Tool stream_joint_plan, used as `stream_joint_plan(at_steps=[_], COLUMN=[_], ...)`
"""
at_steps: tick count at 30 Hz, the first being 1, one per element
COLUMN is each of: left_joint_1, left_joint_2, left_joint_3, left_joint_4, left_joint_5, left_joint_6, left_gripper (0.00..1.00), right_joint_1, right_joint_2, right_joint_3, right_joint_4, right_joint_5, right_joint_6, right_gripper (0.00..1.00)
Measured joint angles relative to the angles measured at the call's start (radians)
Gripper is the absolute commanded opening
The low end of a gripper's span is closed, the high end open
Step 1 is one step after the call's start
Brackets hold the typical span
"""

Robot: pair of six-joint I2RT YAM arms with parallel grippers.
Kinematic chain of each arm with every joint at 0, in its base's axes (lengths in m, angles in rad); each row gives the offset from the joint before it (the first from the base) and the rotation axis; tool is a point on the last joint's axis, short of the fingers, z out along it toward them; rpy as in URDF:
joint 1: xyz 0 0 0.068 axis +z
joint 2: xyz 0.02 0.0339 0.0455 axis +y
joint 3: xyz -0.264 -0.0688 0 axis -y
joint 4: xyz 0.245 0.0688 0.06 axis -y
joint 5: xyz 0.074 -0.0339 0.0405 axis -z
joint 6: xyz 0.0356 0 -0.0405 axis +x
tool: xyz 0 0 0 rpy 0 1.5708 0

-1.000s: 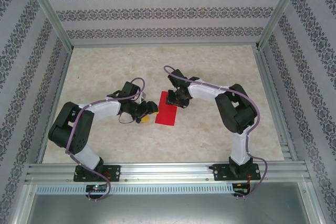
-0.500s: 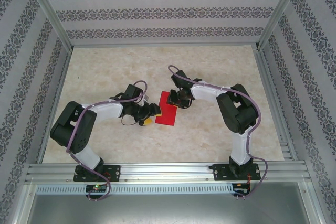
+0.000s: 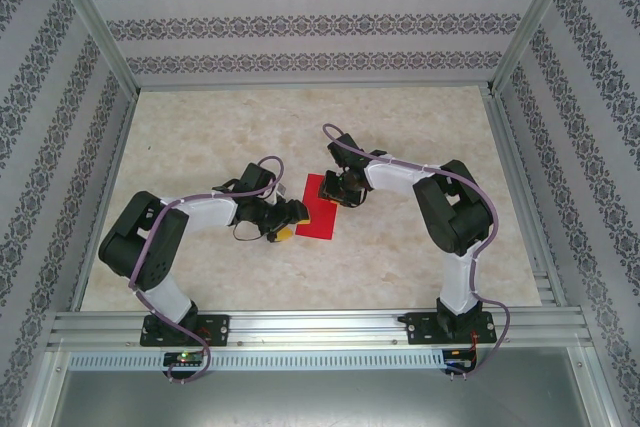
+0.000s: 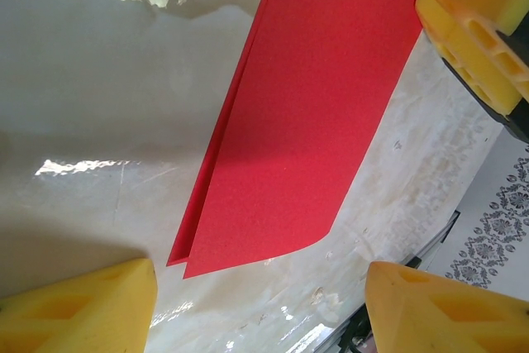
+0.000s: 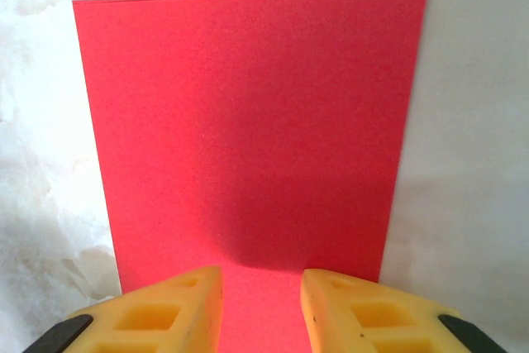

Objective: Fold a paper plane with a square sheet of paper (pick it up from the middle)
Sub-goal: Fold the triangle a second time at the center of the table.

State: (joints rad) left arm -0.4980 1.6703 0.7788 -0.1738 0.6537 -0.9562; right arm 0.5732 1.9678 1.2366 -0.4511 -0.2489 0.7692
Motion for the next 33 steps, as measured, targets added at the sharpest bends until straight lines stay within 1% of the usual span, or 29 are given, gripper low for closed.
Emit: stream_joint_plan(at_steps=[4, 9, 12, 15, 25, 30, 33], left_joint_1=[-0.003, -0.006, -0.012, -0.016, -0.022, -0.022, -0.022], left_joint_2=[0.006, 0.010, 0.015, 0.021, 0.024, 0.024, 0.024], left_joint_3=[0.001, 0.003, 0.004, 0.006, 0.007, 0.007, 0.007], left_joint_4=[0.005, 0.005, 0.012, 0.022, 0.044, 0.094, 0.144], left_joint_5=[0.000, 0.000, 0.002, 0.009, 0.022, 0.023, 0.037], left_joint_6=[-0.001, -0.003, -0.003, -0.005, -0.007, -0.011, -0.020], left_gripper=[0.63, 0.61, 0.59, 0.54, 0.52, 0.50, 0.47], right_joint_1=[0.000, 0.000, 0.000, 0.000, 0.000, 0.000, -0.002], right_joint_2=[0.000, 0.000, 0.000, -0.002, -0.006, -0.007, -0.008], right_joint_3=[-0.002, -0.002, -0.003, -0.007, -0.014, -0.016, -0.020], right_joint_4=[0.003, 0.003, 0.003, 0.007, 0.015, 0.018, 0.019], right_joint_5=[0.000, 0.000, 0.000, 0.000, -0.001, -0.001, -0.004], right_joint_6=[0.000, 0.000, 0.000, 0.000, 0.000, 0.000, 0.000], right_gripper=[0.33, 0.32, 0.32, 0.32, 0.31, 0.30, 0.29])
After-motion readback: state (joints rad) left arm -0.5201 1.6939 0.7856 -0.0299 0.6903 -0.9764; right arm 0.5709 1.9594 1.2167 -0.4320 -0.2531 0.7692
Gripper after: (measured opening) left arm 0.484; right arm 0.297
